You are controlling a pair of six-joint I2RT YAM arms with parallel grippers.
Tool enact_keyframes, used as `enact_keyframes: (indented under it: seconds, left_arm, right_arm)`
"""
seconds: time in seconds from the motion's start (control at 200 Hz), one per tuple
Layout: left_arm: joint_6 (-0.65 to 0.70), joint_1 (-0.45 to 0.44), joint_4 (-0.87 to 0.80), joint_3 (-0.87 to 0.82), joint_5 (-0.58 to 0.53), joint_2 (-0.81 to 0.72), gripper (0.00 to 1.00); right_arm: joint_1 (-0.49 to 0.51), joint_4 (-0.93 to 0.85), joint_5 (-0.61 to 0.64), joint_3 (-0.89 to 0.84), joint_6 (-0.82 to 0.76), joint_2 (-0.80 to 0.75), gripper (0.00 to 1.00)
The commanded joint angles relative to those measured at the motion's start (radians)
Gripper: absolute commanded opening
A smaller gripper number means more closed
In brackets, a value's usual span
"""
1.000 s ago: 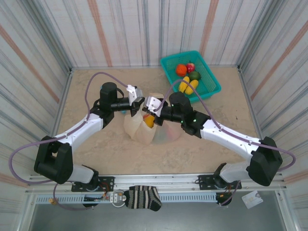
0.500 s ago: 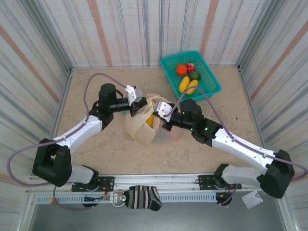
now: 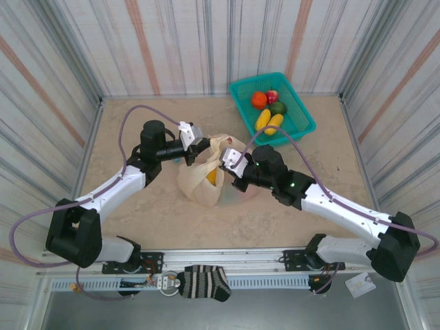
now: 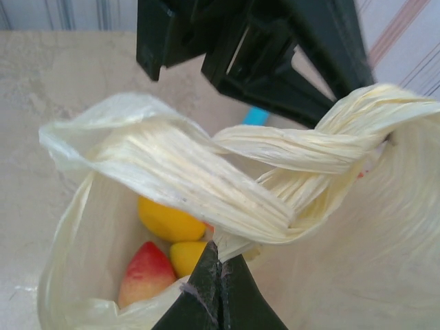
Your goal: Place the fake fruits into the plastic bag and tie a complex knot
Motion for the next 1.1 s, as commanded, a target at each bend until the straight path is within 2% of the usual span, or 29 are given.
enact_keyframes:
  seconds: [0.0, 0.14, 0.361, 0.611, 0.696, 0.756, 0.832, 1.002, 1.092]
  left_arm:
    - [0.011, 0.000, 0.030, -0.005, -0.030, -0.031, 0.00]
    - [0.022, 0.001, 0.034, -0.015, -0.106, -0.047, 0.00]
    - [0.041, 0.000, 0.048, -0.033, -0.304, -0.073, 0.00]
    - [0.067, -0.001, 0.042, -0.037, -0.323, -0.095, 0.00]
    - [0.117, -0.018, -0.049, 0.002, -0.320, -0.115, 0.00]
    - [0.165, -0.046, -0.125, 0.034, -0.387, -0.128, 0.00]
    - [0.161, -0.056, -0.155, 0.050, -0.471, -0.149, 0.00]
    - [0.061, -0.056, -0.148, 0.039, -0.739, -0.169, 0.00]
    - [-0.049, -0.049, -0.136, 0.004, -0.846, -0.169, 0.00]
  right_arm:
    - [0.027, -0.095, 0.056, 0.057, -0.018, 0.033, 0.00]
    - [0.030, -0.112, 0.076, 0.060, -0.001, 0.023, 0.00]
    - [0.029, -0.113, 0.117, -0.004, 0.081, -0.082, 0.00]
    - [-0.011, -0.123, 0.244, -0.066, 0.239, -0.145, 0.00]
    - [-0.037, -0.129, 0.292, -0.070, 0.281, -0.156, 0.00]
    - [-0.053, -0.123, 0.328, -0.075, 0.304, -0.160, 0.00]
    - [-0.064, -0.114, 0.356, -0.075, 0.327, -0.165, 0.00]
    - [-0.075, -0.094, 0.419, -0.086, 0.412, -0.200, 0.00]
    - [-0.095, -0.106, 0.425, -0.102, 0.483, -0.224, 0.00]
